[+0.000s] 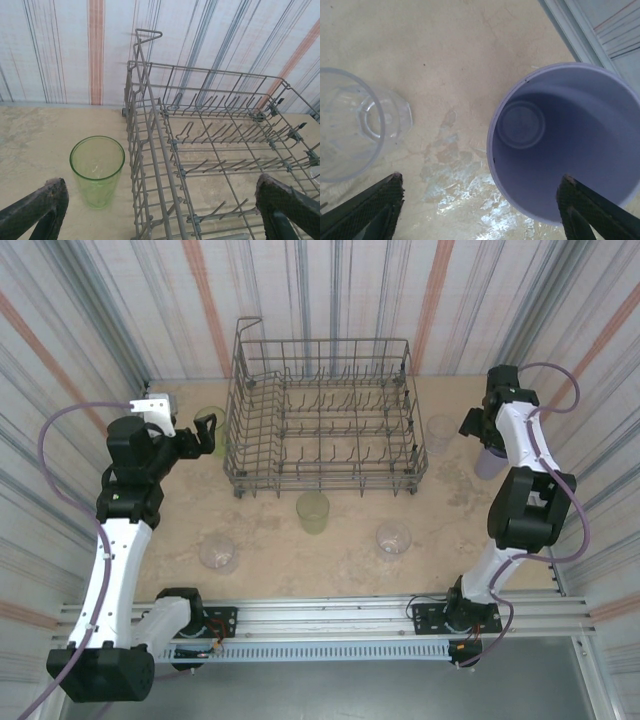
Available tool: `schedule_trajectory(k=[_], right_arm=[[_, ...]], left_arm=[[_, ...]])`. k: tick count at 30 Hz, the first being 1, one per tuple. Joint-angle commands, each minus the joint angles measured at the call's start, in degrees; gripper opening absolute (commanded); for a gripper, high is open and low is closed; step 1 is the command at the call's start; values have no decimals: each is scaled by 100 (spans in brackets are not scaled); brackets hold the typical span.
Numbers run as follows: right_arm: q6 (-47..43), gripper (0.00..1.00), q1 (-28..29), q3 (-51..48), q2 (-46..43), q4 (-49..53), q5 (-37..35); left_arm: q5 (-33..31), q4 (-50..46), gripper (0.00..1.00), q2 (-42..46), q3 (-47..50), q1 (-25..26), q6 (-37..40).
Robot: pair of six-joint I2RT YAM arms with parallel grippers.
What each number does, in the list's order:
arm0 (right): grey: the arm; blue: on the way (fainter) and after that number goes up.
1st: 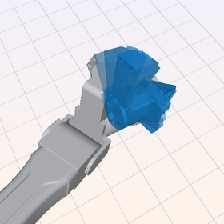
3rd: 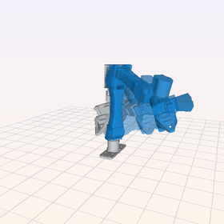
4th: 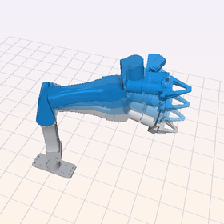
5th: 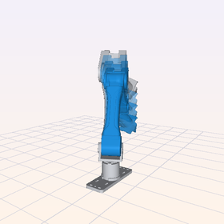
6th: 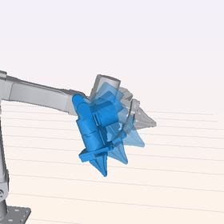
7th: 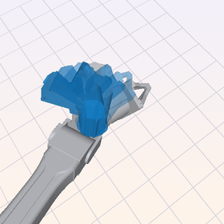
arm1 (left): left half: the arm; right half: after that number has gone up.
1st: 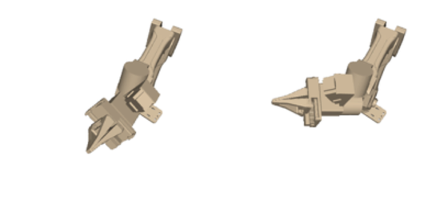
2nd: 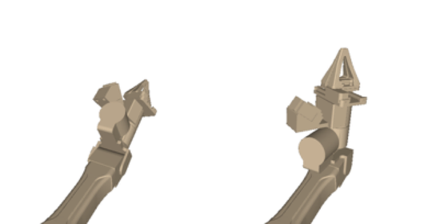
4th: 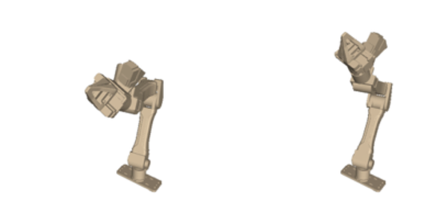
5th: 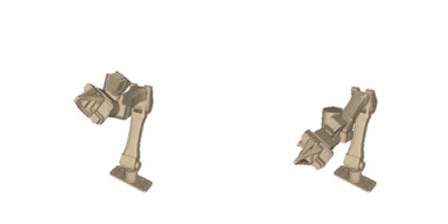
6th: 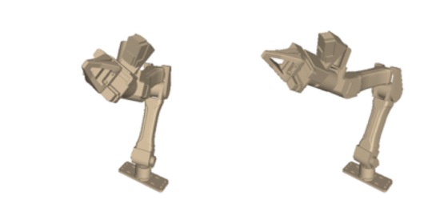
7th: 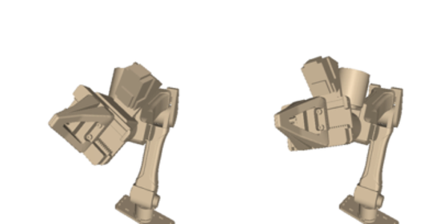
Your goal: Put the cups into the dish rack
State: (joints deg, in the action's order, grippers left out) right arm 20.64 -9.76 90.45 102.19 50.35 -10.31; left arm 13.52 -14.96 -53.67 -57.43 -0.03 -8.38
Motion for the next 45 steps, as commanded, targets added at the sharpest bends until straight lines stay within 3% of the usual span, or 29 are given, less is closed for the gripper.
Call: schedule_trajectory(k=[1, 9, 13, 19, 25, 32, 40, 45], right_arm=[[91, 77, -67, 233, 134, 241, -34], [-7, 57, -254, 309, 356, 286, 158], [-25, 54, -272, 358, 449, 294, 230], [-63, 41, -302, 497, 623, 339, 331], [-26, 23, -306, 410, 666, 307, 396], [19, 18, -314, 290, 643, 261, 404], [51, 0, -338, 200, 562, 239, 407], [69, 0, -367, 128, 315, 198, 524]], left_arm=[[80, 13, 99, 77, 34, -22, 47], [153, 45, 99, 72, 39, 28, 8], [160, 46, 99, 93, 33, 22, 12], [142, 46, 99, 96, 40, 31, 8], [110, 33, 99, 113, 48, 31, 14], [94, 23, 99, 107, 44, 30, 39], [-261, -148, 99, 26, -26, 42, 38], [-589, -267, 99, -59, -83, 77, -18]])
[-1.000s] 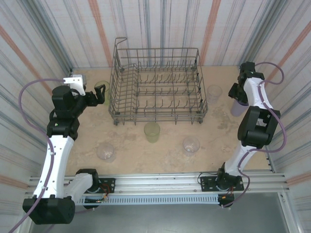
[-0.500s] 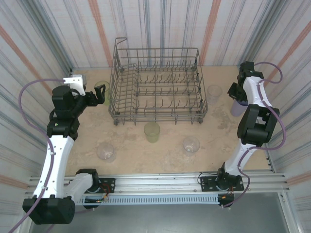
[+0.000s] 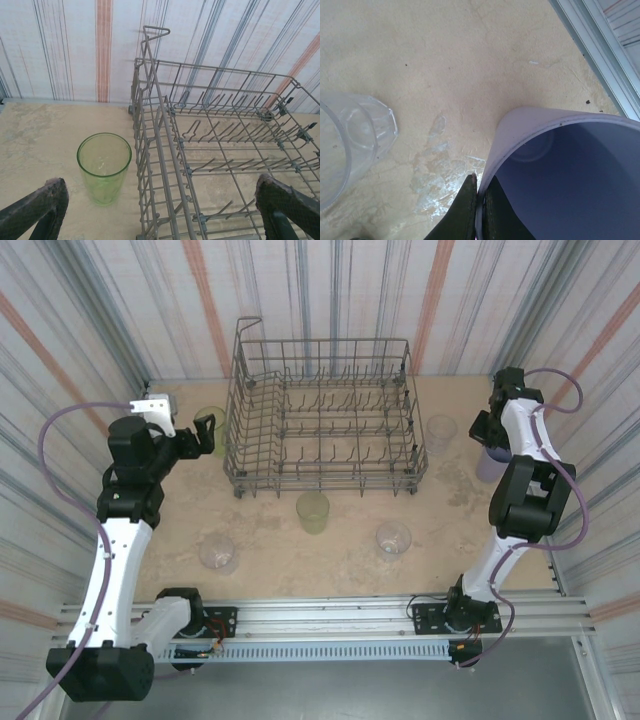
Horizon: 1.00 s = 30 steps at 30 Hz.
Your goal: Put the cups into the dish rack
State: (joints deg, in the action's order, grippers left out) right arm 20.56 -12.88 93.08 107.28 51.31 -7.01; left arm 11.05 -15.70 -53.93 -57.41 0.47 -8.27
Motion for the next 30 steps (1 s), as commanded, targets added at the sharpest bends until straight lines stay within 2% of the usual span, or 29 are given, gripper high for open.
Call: schedule_trajectory(k=[1, 9, 14, 19, 24, 28, 30], right_arm=[[79, 0, -70, -115, -264, 114, 229], [70, 0, -127, -485, -1217, 14, 746], [19, 0, -124, -590, -1769, -16, 867], [147, 0, -127, -775, -2265, -133, 1203], [230, 0, -133, -743, -2634, -201, 1571], [454, 0, -127, -579, -2894, -288, 2479], [517, 0, -49, -448, -2969, -281, 2695]], left_arm=[[-556, -264, 99, -54, -112, 31, -52], [-1489, -371, 99, -303, -154, 62, -119], [-1751, -1049, 99, -469, -655, 76, -473], [-1364, -1835, 99, -480, -1213, 74, -1449], [-889, -2251, 99, -526, -1598, 176, -2104], [-826, -2560, 99, -613, -1852, 401, -2434], [-830, -2681, 99, -676, -1973, 551, -2524]])
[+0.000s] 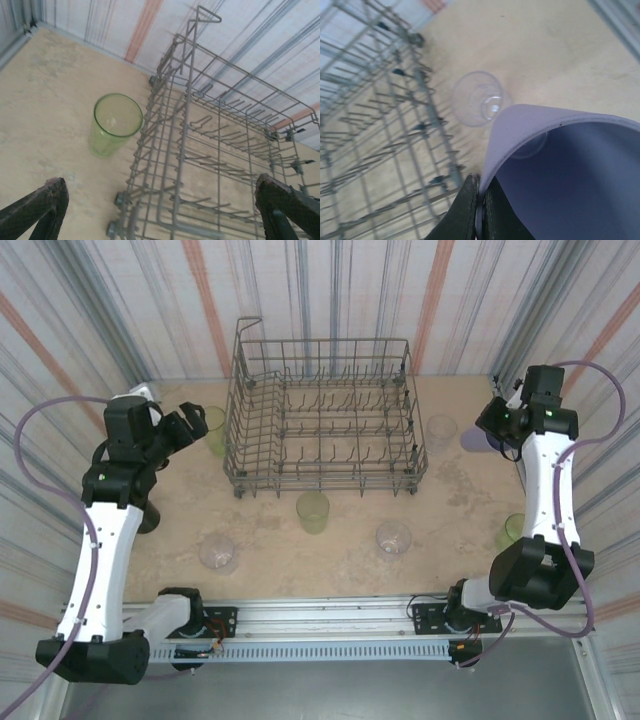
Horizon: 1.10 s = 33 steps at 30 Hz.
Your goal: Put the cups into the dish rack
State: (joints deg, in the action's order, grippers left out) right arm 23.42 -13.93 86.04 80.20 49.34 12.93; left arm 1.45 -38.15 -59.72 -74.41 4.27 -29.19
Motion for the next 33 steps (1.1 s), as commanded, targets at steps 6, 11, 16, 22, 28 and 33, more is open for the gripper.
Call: schedule_trajectory(k=[6, 11, 16, 22, 28, 33], right_arm=[[405, 0, 400, 375, -440, -312, 1326], [748, 0, 820, 42, -651, -1023, 1795], [1367, 0, 1283, -527, -785, -2227, 2287], [1995, 0, 1854, -1121, -705, -3539, 2650], [2912, 0, 2185, -1762, -578, -4975, 2881], [3194, 0, 2522, -1995, -529, -5732, 2653]], left_arm=[[13, -579, 99, -208, -538, 576, -786], [258, -390, 99, -336, -582, 762, -1182], [464, -268, 99, -610, -792, 971, -1393], [770, 277, 99, -892, -782, 1136, -1724], [1075, 436, 99, -1583, -1320, 1183, -1834], [1260, 900, 99, -1875, -1218, 1314, -2399]])
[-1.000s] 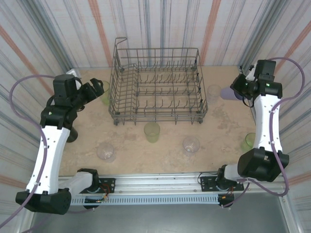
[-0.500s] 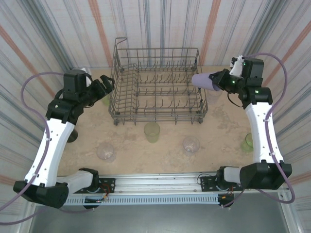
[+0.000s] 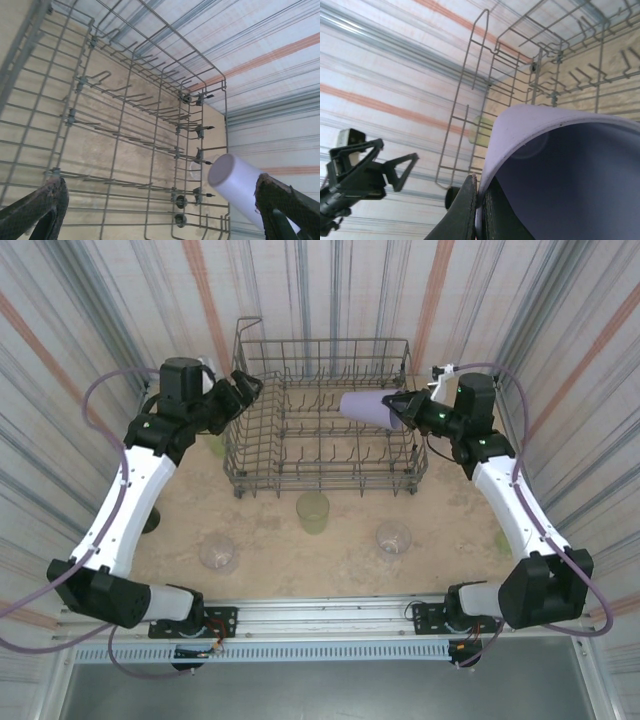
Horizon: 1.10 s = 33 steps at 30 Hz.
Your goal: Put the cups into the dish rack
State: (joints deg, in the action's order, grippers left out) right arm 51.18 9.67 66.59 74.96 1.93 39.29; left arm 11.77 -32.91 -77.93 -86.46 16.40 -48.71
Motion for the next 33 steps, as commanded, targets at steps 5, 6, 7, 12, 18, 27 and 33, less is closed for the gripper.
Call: schedule_trajectory(k=[5, 6, 7, 12, 18, 27, 33], right_arm=[[872, 0, 374, -404, 27, -1961, -74], [926, 0, 409, -443, 38, -2064, -86], [990, 0, 441, -501, 54, -2229, -103], [1277, 0, 642, -732, 207, -3019, -173], [1776, 0, 810, -910, 430, -4029, -241], [2073, 0, 1084, -903, 783, -4727, -367], [2291, 0, 1306, -864, 1053, -5202, -436]], left_arm=[[408, 1080, 99, -225, 304, 220, -1146], [446, 1145, 99, -263, 324, 236, -1246], [485, 1223, 99, -304, 344, 258, -1357], [498, 1542, 99, -437, 373, 436, -1708], [639, 1908, 99, -676, 408, 513, -2089], [886, 2417, 99, -978, 550, 583, -2628], [975, 2766, 99, -1040, 621, 623, -2823]])
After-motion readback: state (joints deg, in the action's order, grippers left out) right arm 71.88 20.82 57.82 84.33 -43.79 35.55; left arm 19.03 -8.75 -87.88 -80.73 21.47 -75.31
